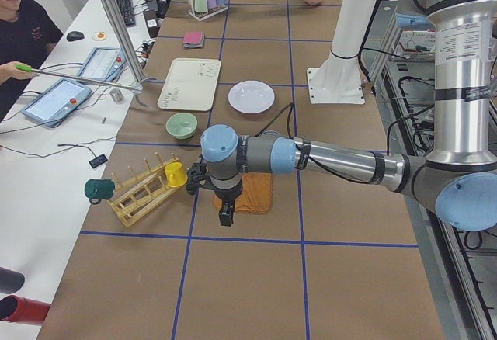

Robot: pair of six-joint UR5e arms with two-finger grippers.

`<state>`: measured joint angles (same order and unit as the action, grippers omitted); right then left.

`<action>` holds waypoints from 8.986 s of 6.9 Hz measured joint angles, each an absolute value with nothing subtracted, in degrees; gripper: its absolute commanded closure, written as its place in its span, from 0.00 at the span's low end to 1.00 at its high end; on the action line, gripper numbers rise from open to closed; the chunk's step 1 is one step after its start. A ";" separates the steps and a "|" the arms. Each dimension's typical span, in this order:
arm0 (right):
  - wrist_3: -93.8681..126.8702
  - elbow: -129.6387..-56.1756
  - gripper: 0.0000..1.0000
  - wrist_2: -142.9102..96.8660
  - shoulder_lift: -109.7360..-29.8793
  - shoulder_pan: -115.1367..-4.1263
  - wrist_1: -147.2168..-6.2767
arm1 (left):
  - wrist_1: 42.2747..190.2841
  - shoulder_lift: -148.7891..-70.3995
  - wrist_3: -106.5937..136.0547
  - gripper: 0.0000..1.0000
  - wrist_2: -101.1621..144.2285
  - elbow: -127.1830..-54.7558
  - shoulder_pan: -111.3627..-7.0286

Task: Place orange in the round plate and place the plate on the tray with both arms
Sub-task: 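Move the right gripper out toward the white plate, then lower the left gripper onto the orange while the right gripper approaches the plate rim, then grasp the orange with the left gripper while the right gripper grips the plate rim, then carry the orange over the plate and release it with the left gripper, then slide the plate onto the cream tray with the right gripper while the left withdraws, then release the plate rim and lift the right gripper away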

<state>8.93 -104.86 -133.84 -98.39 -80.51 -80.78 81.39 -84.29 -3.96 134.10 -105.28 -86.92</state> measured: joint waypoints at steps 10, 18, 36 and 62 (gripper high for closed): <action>90.21 -101.61 0.00 -132.82 -78.72 -46.89 -31.21 | 99.79 -87.21 29.39 0.02 133.97 -106.45 -72.48; 105.02 -100.81 0.00 -100.12 -72.26 -23.95 -21.36 | 112.15 -91.85 54.94 0.03 123.20 -102.52 -51.24; 101.01 -83.95 0.01 -87.87 -61.60 -20.37 -20.44 | 103.23 -121.87 83.36 0.02 114.95 -95.55 -32.43; 129.16 -70.25 0.00 -58.57 -47.08 -26.69 -39.55 | 102.92 -104.23 46.65 0.02 125.19 -105.03 -55.81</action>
<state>129.16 -70.25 -58.57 -47.08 -26.69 -39.55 102.92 -104.23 46.65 125.19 -105.03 -55.81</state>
